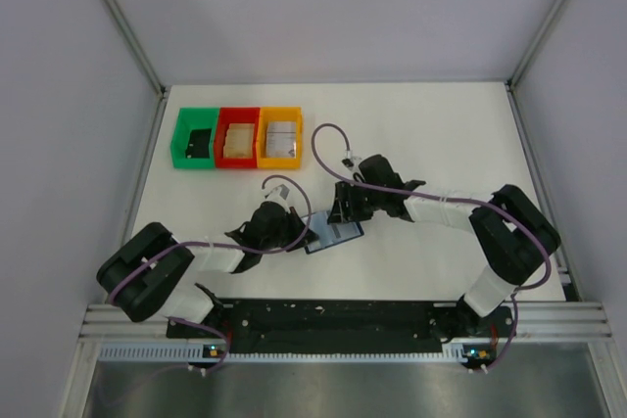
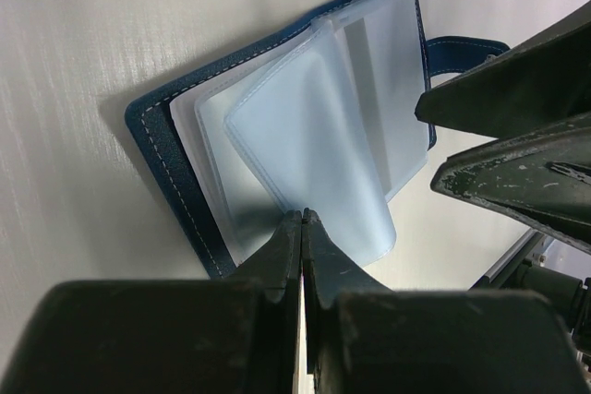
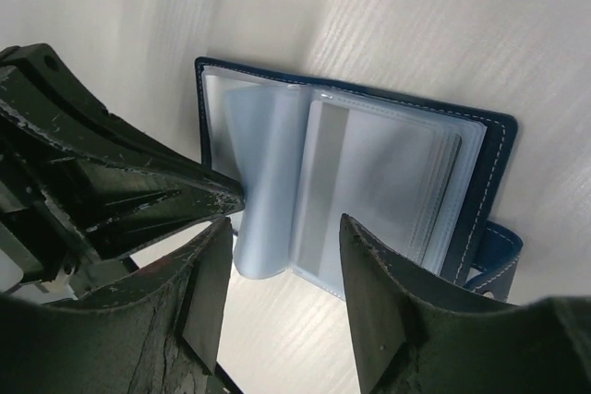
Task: Take the credit cards out of the card holder
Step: Remove the credit card from the card holder.
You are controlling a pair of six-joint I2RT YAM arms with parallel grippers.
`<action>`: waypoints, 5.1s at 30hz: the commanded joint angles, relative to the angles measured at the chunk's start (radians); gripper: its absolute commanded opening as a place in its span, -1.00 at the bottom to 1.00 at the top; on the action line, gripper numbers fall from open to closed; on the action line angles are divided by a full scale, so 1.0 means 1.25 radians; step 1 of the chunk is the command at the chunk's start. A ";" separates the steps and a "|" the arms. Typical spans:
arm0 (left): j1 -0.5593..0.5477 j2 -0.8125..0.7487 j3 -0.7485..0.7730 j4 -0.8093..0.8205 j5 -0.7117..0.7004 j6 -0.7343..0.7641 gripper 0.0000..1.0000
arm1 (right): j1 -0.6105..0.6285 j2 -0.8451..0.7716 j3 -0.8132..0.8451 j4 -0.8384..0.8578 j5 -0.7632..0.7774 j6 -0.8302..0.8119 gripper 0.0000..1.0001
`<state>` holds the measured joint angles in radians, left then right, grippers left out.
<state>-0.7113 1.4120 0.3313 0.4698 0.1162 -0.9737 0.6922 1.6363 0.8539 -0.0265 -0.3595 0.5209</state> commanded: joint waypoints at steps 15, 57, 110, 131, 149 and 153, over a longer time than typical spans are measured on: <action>0.002 -0.068 0.029 -0.084 -0.055 0.062 -1.00 | 0.032 -0.095 0.008 -0.131 0.156 -0.007 -0.07; -0.013 -0.044 0.066 -0.166 -0.063 0.098 -1.00 | 0.034 -0.056 -0.020 -0.144 0.139 0.042 -0.28; -0.030 -0.039 0.072 -0.160 -0.063 0.102 -1.00 | 0.034 -0.115 -0.009 -0.192 0.207 0.047 -0.23; -0.030 -0.033 0.076 -0.157 -0.062 0.103 -1.00 | 0.041 -0.078 -0.002 -0.159 0.175 0.061 -0.28; -0.031 -0.034 0.074 -0.156 -0.062 0.104 -1.00 | 0.043 -0.036 -0.007 -0.115 0.137 0.072 -0.30; -0.032 -0.036 0.071 -0.155 -0.063 0.104 -1.00 | 0.041 -0.054 -0.005 -0.114 0.134 0.070 -0.45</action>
<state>-0.7441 1.3663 0.4057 0.2619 0.0368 -0.8608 0.7250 1.5738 0.8089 -0.2073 -0.1722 0.6033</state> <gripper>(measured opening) 0.009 0.326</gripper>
